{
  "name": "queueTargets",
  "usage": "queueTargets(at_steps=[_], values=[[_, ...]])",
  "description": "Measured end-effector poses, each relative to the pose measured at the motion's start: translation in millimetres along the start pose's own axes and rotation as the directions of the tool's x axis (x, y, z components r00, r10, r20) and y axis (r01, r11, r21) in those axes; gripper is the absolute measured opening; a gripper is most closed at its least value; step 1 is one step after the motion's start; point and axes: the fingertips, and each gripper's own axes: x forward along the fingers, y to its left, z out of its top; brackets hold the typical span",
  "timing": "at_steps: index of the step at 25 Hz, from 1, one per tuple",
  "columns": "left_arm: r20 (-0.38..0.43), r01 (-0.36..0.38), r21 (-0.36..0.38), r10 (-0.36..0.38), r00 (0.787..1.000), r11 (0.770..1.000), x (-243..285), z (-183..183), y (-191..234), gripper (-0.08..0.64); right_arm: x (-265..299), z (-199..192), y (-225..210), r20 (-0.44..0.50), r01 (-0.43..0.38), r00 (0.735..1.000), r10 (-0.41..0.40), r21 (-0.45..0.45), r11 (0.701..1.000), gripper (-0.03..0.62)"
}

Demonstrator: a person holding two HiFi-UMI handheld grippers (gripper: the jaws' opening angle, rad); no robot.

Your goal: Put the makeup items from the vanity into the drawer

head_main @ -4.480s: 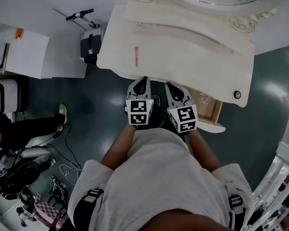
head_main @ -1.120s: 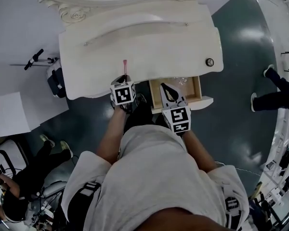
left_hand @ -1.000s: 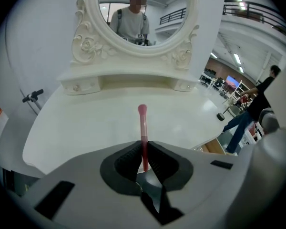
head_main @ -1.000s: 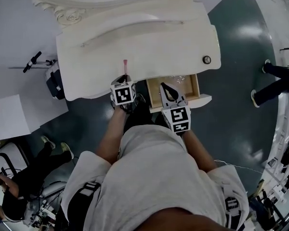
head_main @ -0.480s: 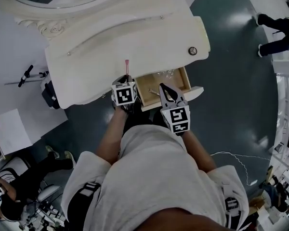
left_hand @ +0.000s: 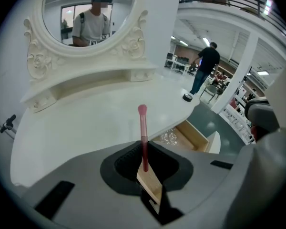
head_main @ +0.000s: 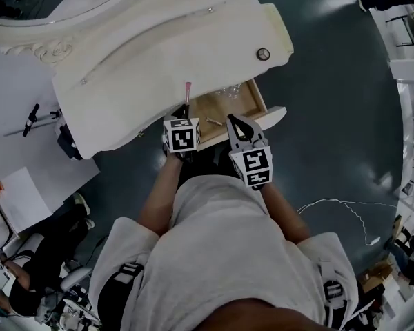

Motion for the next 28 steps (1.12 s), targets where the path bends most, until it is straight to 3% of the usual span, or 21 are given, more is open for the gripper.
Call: queueTargets(at_steps=[6,8,10,13,15,17,21,23,28], values=[[-0.007,0.006,0.077,-0.006,1.000,0.997,7,-11,-15,0.043,-3,-19,-2,-0.007,-0.004,1.000,0.005,0.027,1.000,0.015],[-0.007,0.015,0.151,-0.014,1.000,0.988,9,-14,-22,0.043,-4,-23,-4,-0.008,0.000,1.000,0.000,0.035,0.999,0.015],[-0.014,0.031,0.266,-0.028,1.000,0.963,13,-17,-35,0.043,-6,-26,-6,-0.002,0.007,1.000,-0.007,0.048,0.999,0.015],[-0.047,0.070,0.436,-0.056,0.997,0.897,22,-22,-58,0.043,-10,-32,-15,0.001,0.027,1.000,-0.027,0.074,0.997,0.015],[-0.071,0.108,0.511,-0.084,0.994,0.853,26,-25,-74,0.043,-15,-36,-21,0.003,0.044,0.999,-0.045,0.093,0.995,0.015],[-0.087,0.136,0.558,-0.106,0.991,0.819,28,-26,-86,0.043,-20,-38,-27,0.007,0.064,0.998,-0.066,0.113,0.992,0.015],[-0.105,0.160,0.613,-0.121,0.987,0.773,33,-26,-102,0.043,-29,-48,-39,-0.002,0.097,0.995,-0.098,0.143,0.985,0.015],[-0.127,0.182,0.652,-0.131,0.983,0.736,36,-28,-109,0.043,-30,-54,-43,-0.020,0.111,0.994,-0.109,0.148,0.983,0.015],[-0.192,0.247,0.786,-0.156,0.969,0.567,46,-33,-126,0.043,-26,-71,-52,-0.093,0.131,0.989,-0.118,0.151,0.980,0.015]])
